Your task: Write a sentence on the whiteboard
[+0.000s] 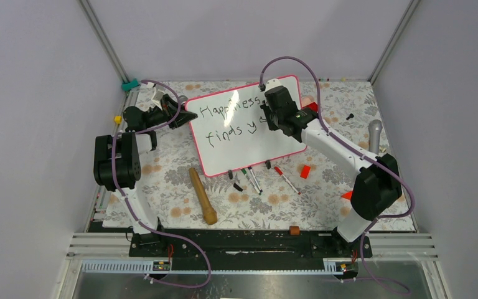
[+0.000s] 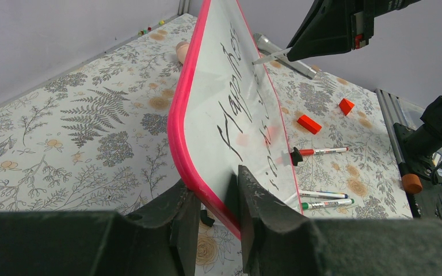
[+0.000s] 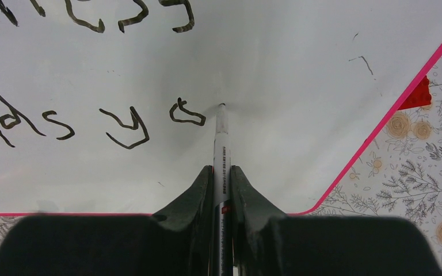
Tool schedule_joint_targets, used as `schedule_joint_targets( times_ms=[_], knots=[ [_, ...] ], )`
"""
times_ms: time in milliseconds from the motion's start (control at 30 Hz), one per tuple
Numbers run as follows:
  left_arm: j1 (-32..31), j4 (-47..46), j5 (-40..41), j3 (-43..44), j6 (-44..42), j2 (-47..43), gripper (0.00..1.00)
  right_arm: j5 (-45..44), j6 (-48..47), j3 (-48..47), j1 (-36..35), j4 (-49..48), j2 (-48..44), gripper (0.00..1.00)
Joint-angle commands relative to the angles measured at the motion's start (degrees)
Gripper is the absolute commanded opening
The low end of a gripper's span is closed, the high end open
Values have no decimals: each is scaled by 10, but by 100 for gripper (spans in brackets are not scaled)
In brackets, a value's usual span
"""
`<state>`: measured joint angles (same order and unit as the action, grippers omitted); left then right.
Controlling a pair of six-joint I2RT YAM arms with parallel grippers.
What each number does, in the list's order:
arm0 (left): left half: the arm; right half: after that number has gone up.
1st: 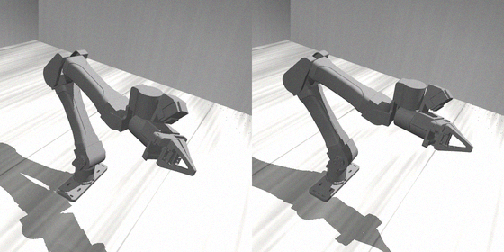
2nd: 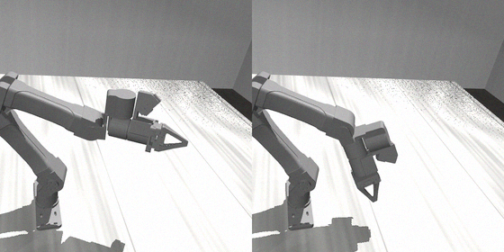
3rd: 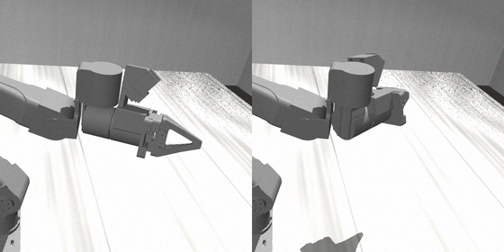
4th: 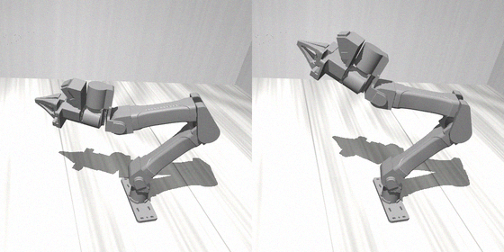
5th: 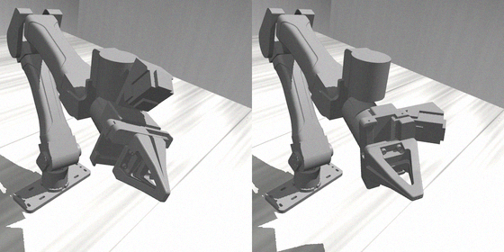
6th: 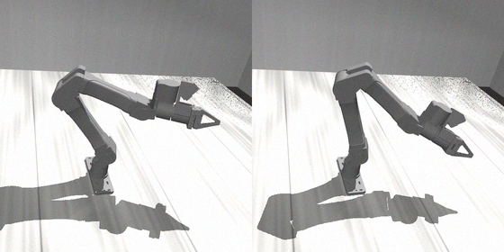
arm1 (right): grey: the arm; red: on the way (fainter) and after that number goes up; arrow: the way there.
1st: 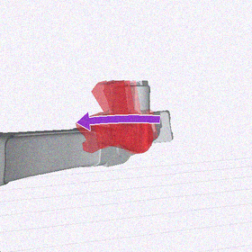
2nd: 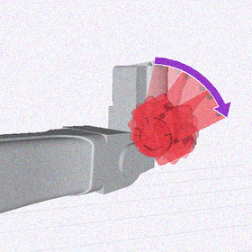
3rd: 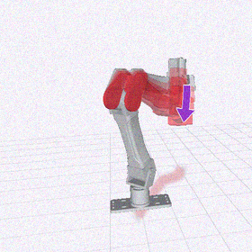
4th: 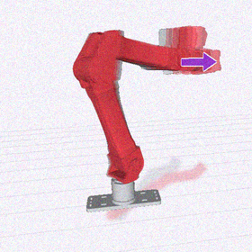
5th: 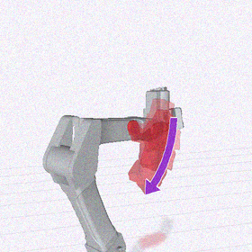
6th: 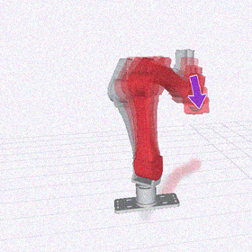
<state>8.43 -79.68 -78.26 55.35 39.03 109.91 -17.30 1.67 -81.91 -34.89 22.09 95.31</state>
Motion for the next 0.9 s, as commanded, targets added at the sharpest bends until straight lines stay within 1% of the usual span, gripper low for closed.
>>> schedule_joint_targets(
  times_ms=[0,633,867],
  knots=[
    [-16,-45,-165,-19,-89,8,0,6,10,-8,5,6,-5,0],
    [-16,-45,-165,-20,-90,7,0,21,22,15,5,28,-9,0],
    [-16,-45,-164,-21,-91,7,0,-8,16,11,5,32,-3,0]
  ],
)
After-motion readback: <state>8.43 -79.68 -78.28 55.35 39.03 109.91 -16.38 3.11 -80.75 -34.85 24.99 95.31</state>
